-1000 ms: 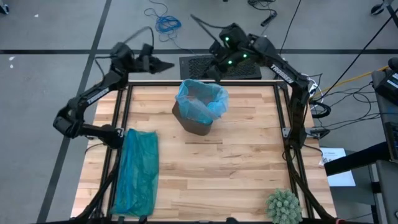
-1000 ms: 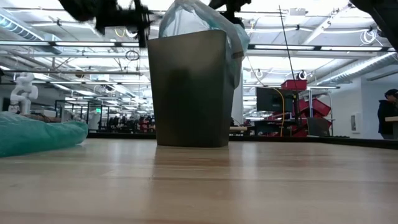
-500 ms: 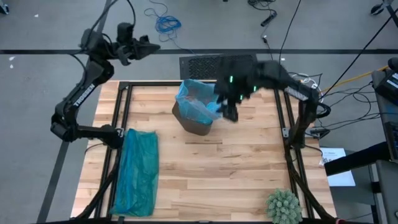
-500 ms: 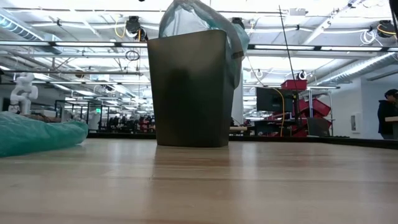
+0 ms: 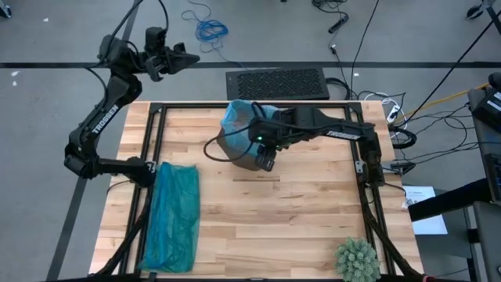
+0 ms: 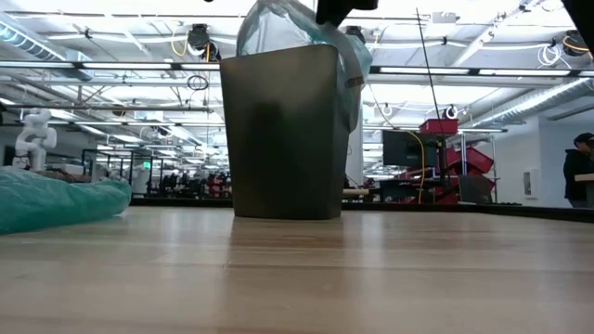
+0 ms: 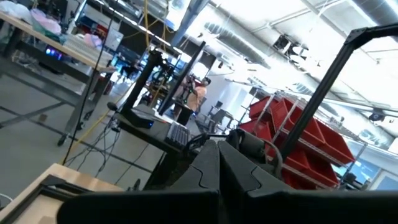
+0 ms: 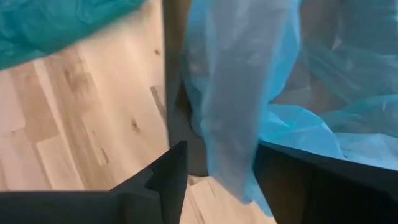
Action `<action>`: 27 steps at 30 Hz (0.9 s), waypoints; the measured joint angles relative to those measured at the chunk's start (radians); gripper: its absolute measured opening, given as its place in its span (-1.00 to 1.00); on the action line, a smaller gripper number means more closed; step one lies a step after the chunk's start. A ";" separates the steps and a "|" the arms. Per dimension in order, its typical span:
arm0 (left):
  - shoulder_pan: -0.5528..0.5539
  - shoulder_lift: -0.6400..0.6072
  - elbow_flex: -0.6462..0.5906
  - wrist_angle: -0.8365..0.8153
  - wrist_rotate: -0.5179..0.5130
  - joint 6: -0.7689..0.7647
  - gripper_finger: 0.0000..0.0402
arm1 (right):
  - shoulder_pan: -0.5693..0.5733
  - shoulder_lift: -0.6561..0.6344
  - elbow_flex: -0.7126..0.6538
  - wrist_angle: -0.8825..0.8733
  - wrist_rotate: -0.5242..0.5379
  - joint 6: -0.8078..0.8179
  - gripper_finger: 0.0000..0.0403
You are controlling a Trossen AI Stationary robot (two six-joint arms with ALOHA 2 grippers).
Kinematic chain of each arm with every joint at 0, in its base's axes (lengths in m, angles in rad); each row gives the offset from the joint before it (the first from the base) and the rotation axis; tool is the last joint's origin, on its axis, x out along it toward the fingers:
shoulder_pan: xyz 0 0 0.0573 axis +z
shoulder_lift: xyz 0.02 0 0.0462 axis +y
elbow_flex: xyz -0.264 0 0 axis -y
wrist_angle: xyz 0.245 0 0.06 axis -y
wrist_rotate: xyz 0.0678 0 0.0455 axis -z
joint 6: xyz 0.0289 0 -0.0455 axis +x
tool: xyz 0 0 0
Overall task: Place trash/remove bag and relplace
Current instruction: Close the blue trash bag in the trash bin
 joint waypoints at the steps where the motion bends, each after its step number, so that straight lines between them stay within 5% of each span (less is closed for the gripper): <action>1: 0.000 -0.001 0.000 0.002 0.001 0.000 -0.99 | -0.004 0.003 0.000 0.001 0.002 0.000 -0.23; 8: 0.000 -0.018 0.000 0.002 0.026 -0.025 -0.99 | -0.014 -0.038 0.000 0.067 -0.002 -0.065 -0.94; 19: 0.000 -0.053 0.000 0.002 0.032 -0.051 -0.99 | -0.103 -0.136 0.001 0.316 -0.077 -0.344 -1.00; 27: 0.000 -0.083 -0.001 -0.050 0.050 -0.052 -0.99 | -0.192 -0.139 0.001 0.489 -0.254 -0.662 -1.00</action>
